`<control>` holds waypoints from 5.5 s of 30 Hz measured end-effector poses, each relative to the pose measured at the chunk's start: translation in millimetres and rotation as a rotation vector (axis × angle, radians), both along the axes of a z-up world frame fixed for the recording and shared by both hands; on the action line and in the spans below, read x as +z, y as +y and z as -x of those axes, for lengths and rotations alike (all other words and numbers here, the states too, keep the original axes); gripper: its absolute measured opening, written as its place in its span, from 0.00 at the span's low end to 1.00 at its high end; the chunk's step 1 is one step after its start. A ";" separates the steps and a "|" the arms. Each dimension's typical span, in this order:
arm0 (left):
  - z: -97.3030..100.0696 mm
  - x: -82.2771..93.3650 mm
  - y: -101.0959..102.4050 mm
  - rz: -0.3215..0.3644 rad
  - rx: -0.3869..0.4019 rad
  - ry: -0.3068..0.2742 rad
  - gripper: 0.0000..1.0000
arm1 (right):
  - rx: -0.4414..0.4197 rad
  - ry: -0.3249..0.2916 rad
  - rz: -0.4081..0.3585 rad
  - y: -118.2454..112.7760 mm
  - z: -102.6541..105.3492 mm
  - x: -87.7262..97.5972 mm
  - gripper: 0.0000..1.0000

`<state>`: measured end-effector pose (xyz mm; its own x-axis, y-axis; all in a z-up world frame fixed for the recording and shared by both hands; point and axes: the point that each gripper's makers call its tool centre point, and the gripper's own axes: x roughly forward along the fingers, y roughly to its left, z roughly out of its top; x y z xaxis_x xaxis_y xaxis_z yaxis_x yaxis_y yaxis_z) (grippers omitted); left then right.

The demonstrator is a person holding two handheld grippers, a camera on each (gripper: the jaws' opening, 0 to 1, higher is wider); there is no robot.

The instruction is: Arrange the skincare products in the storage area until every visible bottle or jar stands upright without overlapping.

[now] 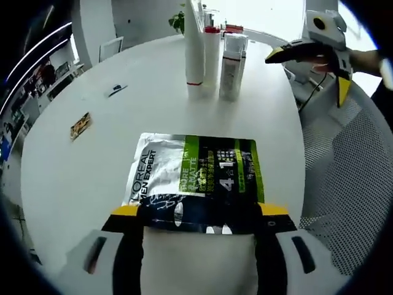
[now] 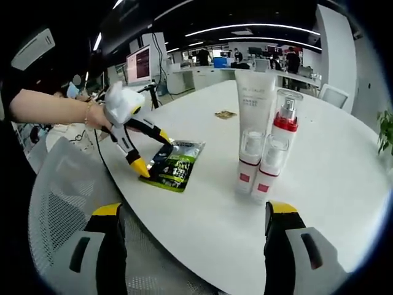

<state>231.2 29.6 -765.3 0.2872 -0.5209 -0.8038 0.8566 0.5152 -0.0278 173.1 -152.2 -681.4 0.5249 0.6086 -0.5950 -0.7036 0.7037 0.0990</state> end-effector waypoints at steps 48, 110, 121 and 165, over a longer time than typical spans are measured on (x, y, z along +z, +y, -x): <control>-13.7 -3.8 -22.4 -0.027 1.027 0.034 0.99 | 0.053 0.018 -0.054 10.8 5.8 4.5 0.92; -6.1 -0.1 -53.7 0.168 0.786 -0.044 0.09 | -0.035 -0.042 -0.065 -2.0 -7.3 11.8 0.84; 0.7 43.8 -49.6 0.325 0.738 -0.042 0.06 | -0.044 -0.040 -0.093 -0.6 -8.7 19.7 0.79; 71.5 182.7 -79.4 0.620 0.370 -0.179 0.09 | -0.078 0.061 -0.806 90.5 -15.1 120.7 0.19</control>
